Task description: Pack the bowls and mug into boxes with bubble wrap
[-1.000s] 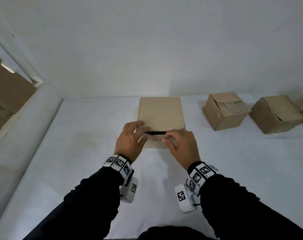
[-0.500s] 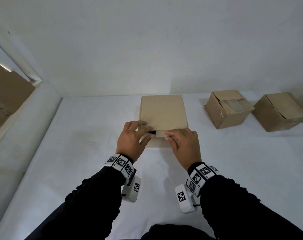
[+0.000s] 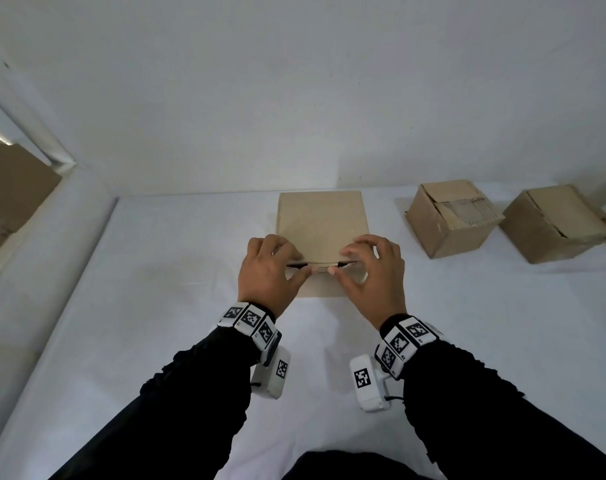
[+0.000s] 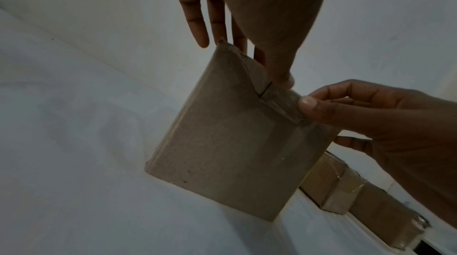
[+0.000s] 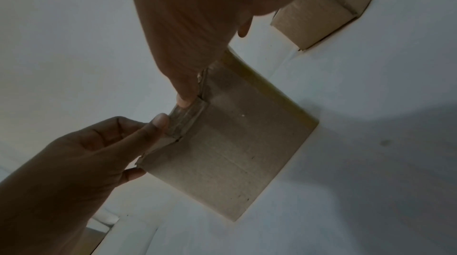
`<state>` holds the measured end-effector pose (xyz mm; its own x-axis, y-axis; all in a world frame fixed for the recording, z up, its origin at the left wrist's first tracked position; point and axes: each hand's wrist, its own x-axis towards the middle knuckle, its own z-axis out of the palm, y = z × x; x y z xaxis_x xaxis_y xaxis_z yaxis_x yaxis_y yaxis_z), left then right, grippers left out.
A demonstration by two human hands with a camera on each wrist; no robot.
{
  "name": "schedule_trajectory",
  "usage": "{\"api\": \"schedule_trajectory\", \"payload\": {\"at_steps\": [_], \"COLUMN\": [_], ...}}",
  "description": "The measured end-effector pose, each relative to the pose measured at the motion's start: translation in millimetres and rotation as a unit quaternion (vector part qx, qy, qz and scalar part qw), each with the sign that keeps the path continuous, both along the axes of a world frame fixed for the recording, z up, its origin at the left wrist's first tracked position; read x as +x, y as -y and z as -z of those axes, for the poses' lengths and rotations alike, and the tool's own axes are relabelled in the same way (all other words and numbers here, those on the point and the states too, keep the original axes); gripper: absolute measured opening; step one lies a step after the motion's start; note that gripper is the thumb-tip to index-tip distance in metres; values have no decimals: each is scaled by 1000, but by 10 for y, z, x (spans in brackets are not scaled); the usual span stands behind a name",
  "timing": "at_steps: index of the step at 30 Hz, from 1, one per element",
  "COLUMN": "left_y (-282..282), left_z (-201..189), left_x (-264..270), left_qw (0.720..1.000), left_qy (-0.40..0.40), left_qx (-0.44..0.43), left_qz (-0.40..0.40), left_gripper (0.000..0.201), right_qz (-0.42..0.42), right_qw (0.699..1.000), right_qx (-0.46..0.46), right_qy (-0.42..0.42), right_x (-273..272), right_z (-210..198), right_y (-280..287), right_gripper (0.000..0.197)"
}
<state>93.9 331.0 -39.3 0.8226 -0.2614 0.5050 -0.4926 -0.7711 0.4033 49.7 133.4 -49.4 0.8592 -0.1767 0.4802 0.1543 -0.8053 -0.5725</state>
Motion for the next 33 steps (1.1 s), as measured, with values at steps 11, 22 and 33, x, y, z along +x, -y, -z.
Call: {"api": "schedule_trajectory", "payload": {"at_steps": [11, 22, 33], "left_y": [-125, 260, 126], "left_z": [8, -245, -246], "left_x": [190, 644, 334], "left_qw": [997, 975, 947], "left_qy": [-21, -126, -180], "left_qx": [22, 179, 257], "left_qz": [70, 25, 70], "left_gripper": [27, 35, 81], "right_qz": [-31, 12, -43], "right_qw": [977, 955, 952], "right_qx": [-210, -266, -232], "right_qy": [-28, -129, -196], "right_x": [156, 757, 348], "right_z": [-42, -271, -287], "right_y": [191, 313, 406], "right_gripper": [33, 42, 69]}}
